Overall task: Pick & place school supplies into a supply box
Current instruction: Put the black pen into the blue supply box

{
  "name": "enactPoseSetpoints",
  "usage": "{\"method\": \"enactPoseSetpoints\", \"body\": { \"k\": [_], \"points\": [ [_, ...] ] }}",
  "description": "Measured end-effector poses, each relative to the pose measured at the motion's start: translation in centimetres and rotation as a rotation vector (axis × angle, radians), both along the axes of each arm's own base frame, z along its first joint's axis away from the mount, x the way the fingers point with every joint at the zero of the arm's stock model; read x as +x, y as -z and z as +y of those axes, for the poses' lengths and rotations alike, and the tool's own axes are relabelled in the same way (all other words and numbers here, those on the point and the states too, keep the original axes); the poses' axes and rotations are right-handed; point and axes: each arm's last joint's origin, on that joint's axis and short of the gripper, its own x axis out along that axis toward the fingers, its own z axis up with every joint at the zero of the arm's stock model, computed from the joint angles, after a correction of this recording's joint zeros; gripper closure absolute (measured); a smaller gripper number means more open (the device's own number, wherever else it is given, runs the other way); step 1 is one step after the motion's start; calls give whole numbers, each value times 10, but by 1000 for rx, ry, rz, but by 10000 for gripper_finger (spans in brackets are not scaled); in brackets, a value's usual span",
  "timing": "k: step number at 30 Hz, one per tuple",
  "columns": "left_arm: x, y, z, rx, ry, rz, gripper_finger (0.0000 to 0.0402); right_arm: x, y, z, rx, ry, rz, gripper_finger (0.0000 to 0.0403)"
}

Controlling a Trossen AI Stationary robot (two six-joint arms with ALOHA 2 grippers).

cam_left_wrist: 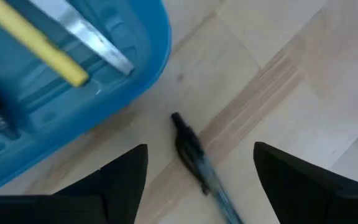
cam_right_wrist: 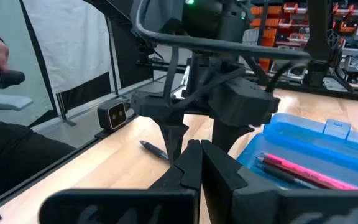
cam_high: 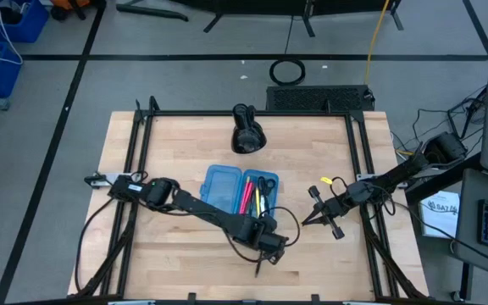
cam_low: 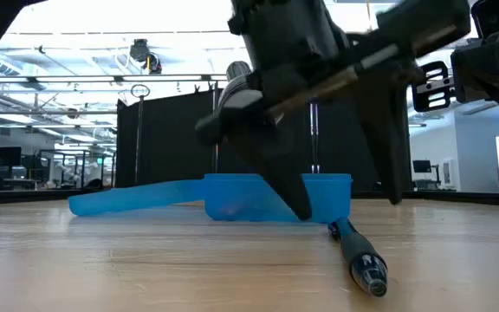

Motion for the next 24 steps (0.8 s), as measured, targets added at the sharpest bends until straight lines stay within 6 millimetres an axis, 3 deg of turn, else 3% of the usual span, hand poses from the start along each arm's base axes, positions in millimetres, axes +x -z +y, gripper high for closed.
{"method": "enactPoseSetpoints", "body": {
  "k": [11, 19, 24],
  "points": [
    [3, 24, 5, -40, -57, 77, 185, 0, 1, 0, -24, 0, 1, 403],
    [-1, 44, -5, -37, -86, 130, 271, 0, 2, 0, -30, 0, 3, 403],
    [-1, 51, -10, -52, -104, 133, 303, 0, 2, 0, -30, 1, 3, 403]
  ]
}}
